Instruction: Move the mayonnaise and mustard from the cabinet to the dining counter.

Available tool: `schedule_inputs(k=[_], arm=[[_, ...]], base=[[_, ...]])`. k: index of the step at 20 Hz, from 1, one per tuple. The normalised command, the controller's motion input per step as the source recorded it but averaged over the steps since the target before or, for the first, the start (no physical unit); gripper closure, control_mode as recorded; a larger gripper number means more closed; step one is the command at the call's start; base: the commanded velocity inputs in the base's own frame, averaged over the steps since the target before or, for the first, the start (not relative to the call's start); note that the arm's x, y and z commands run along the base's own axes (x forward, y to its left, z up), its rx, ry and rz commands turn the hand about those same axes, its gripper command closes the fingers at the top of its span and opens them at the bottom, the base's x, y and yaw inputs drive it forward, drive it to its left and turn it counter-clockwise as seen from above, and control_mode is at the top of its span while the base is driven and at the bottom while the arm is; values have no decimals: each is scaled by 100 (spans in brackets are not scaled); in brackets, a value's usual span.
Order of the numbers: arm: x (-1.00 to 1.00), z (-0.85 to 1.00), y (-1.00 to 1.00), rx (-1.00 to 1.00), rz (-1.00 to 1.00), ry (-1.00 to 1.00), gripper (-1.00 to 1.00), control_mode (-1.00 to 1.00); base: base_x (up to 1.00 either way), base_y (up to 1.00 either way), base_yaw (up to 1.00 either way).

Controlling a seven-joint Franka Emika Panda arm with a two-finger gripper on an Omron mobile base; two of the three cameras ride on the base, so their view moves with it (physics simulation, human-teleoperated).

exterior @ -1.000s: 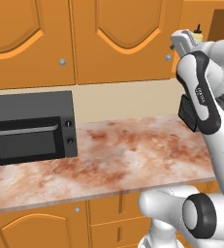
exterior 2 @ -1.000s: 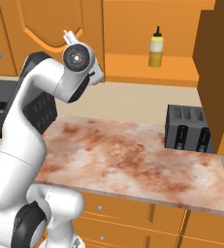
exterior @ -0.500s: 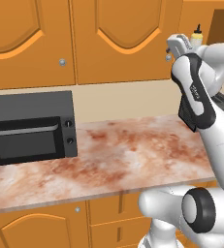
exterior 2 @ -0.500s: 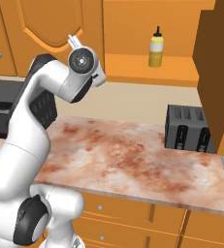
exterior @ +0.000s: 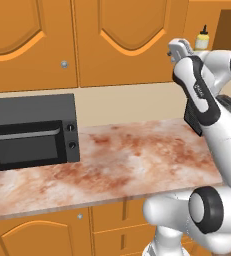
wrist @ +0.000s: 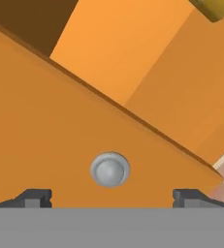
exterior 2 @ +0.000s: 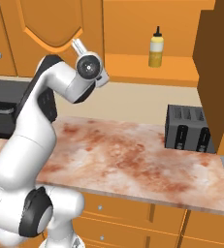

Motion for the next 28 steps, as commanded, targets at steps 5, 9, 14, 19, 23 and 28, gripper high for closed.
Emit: schedule_inputs(k=[5, 9, 14, 19, 23, 28], arm=[[25, 0, -10, 0, 7, -1, -100, -100], [25, 0, -15, 0, 7, 0, -100, -100], [21, 0, -13, 0, 7, 0, -100, -100], [19, 0, -4, 0, 6, -2, -100, -100], [16, -4, 0, 2, 4, -2, -100, -100], [24, -17, 10, 2, 1, 0, 100, -100]], base=[[0, 0, 0], [0, 0, 0], [0, 0, 0], [0, 0, 0], [0, 0, 0], [0, 0, 0]])
